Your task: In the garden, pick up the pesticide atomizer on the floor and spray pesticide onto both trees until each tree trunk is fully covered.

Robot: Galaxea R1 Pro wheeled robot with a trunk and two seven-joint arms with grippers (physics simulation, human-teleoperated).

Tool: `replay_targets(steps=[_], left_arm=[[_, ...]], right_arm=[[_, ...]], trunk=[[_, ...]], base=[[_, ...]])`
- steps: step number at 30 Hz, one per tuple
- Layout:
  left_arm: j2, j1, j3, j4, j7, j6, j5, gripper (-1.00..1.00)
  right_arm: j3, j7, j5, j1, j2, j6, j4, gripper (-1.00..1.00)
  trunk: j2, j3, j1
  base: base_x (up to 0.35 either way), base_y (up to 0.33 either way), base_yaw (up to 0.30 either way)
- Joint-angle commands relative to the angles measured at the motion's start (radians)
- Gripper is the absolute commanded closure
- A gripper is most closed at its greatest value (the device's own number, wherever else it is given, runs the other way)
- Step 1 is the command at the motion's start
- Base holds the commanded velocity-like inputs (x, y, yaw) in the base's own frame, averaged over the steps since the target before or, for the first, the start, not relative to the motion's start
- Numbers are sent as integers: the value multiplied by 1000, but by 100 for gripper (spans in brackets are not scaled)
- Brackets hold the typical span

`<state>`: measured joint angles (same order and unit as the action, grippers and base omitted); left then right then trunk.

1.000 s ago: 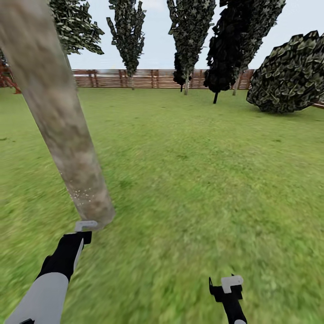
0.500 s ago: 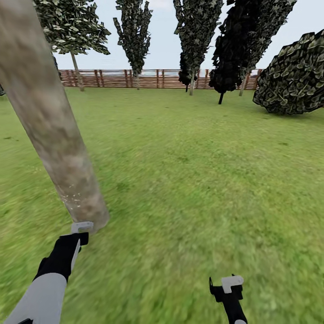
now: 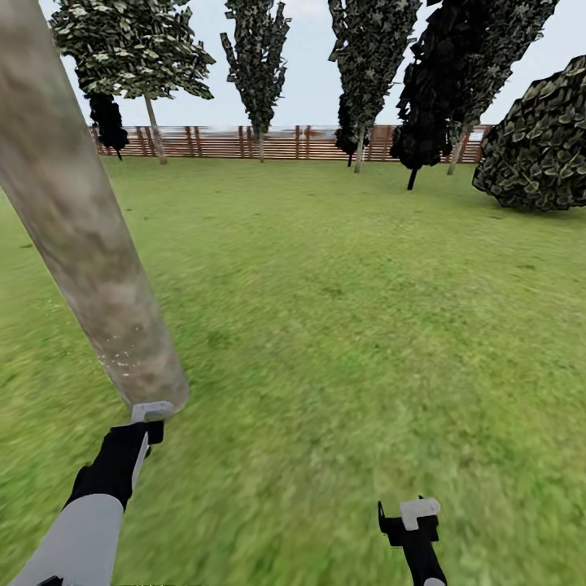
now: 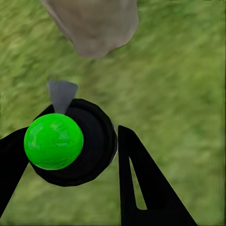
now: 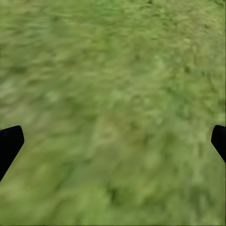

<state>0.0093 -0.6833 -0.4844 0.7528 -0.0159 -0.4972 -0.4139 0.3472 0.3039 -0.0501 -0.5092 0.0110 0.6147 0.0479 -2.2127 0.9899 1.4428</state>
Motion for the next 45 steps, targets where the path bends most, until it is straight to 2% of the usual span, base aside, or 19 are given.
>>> replay_targets(steps=[1,3,5,7,9,13,15,16,18,19,21,24,28,30,34,37,39,43,45], left_arm=[[0,-1,-1,2,0,-5,-1,100],[2,-2,-1,4,0,-5,-1,100],[18,-3,-41,7,0,-5,1,100],[26,-7,-54,7,3,-8,2,100],[16,-13,-53,6,2,-13,1,100],[-35,-19,-42,8,1,-16,0,100],[-31,-18,-42,18,1,-17,-1,100],[-24,-17,-45,23,2,-17,-2,100],[21,-11,-52,38,3,-19,-2,100],[64,-7,-55,44,3,-20,-1,100],[124,-5,-78,48,4,-20,0,100],[162,-2,-128,49,6,-20,-1,100],[148,-1,-127,39,6,-20,-2,100],[109,-2,-104,39,5,-20,-2,100],[27,-8,2,47,3,-28,-4,100],[13,-16,42,50,3,-131,-3,100],[27,-14,48,54,4,-176,-7,100],[140,-5,38,86,10,-189,0,100],[161,-5,42,89,10,-190,2,100]], right_arm=[[8,4,-5,0,1,1,1,-100],[7,4,-5,0,1,1,1,-100],[7,4,-5,0,2,1,0,-100],[7,4,-5,0,3,0,0,-100],[7,4,-5,0,4,1,0,-100],[7,5,-4,0,4,1,0,-100],[7,5,-4,0,4,1,0,-100],[7,5,-4,0,4,1,0,-100],[7,5,-5,0,5,2,0,-100],[7,6,-5,0,6,1,0,-100],[7,6,-4,0,5,1,0,-100],[7,6,-4,0,4,1,0,-100],[7,6,-5,0,4,1,0,-100],[7,6,-4,0,4,1,0,-100],[7,6,-4,0,4,1,0,-100],[7,6,-4,0,4,2,0,-100],[7,6,-4,0,4,1,0,-100],[7,6,-4,0,4,1,0,-100],[7,6,-4,0,4,1,0,-100]], trunk=[[0,1,0],[0,1,0],[0,1,0],[0,1,0],[0,1,0],[0,1,0],[0,1,0],[0,1,0],[0,1,0],[0,1,0],[0,1,0],[0,1,0],[0,1,0],[0,1,0],[0,1,0],[0,1,0],[0,1,0],[0,1,0],[0,1,0]], base=[[139,-278,277],[166,-278,272],[210,-277,51],[219,-277,17],[222,-277,5],[223,-277,1],[223,-276,0],[223,-274,0],[224,-273,0],[224,-271,0],[224,-268,57],[224,-255,209],[186,-196,272],[37,-37,278],[6,-6,278],[1,-1,278],[0,0,278],[0,0,278],[0,0,277]])
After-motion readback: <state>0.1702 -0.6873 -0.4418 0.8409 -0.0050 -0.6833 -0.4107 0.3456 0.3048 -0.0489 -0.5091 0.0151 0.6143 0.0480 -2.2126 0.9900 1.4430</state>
